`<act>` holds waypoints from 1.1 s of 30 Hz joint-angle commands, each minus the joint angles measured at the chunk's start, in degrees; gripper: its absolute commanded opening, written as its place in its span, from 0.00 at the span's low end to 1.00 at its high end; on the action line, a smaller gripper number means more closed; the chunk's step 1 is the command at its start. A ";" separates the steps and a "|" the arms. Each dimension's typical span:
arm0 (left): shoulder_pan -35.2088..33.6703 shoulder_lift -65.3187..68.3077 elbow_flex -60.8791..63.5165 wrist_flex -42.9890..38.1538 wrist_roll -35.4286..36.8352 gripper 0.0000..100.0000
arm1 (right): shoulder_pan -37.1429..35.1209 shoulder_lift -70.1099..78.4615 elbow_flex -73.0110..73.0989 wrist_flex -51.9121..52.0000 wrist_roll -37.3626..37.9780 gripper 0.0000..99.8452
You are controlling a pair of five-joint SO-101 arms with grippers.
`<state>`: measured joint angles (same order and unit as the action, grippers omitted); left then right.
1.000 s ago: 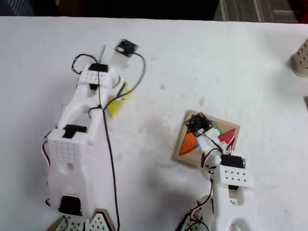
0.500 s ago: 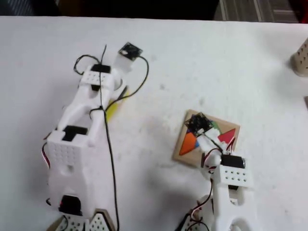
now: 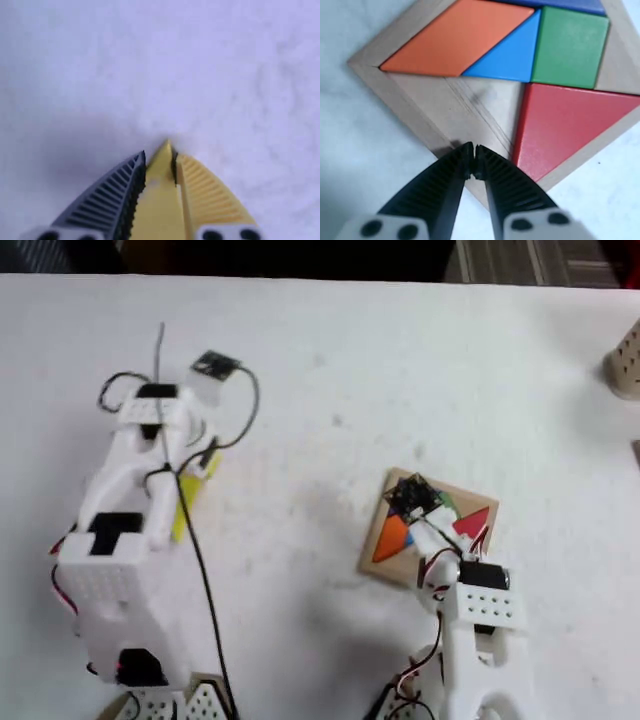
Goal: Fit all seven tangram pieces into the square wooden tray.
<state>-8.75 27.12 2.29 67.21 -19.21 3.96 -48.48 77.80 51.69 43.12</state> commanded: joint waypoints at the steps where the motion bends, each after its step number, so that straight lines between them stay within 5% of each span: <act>1: -3.47 -8.75 10.64 -5.45 0.00 0.10 | -0.48 -0.13 0.09 0.66 0.62 0.02; 12: -9.19 -36.09 40.53 -19.25 0.09 0.16 | -0.48 -0.13 0.09 0.66 0.44 0.02; 23: -22.11 -36.97 37.98 -15.38 -0.26 0.16 | -0.48 -0.13 0.09 0.66 0.53 0.02; 33: -23.60 -44.53 42.37 -10.37 -0.53 0.27 | -0.57 -0.13 0.35 0.57 0.53 0.02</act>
<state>-31.87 -9.19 42.90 56.48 -19.21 3.96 -48.48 77.80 51.69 43.12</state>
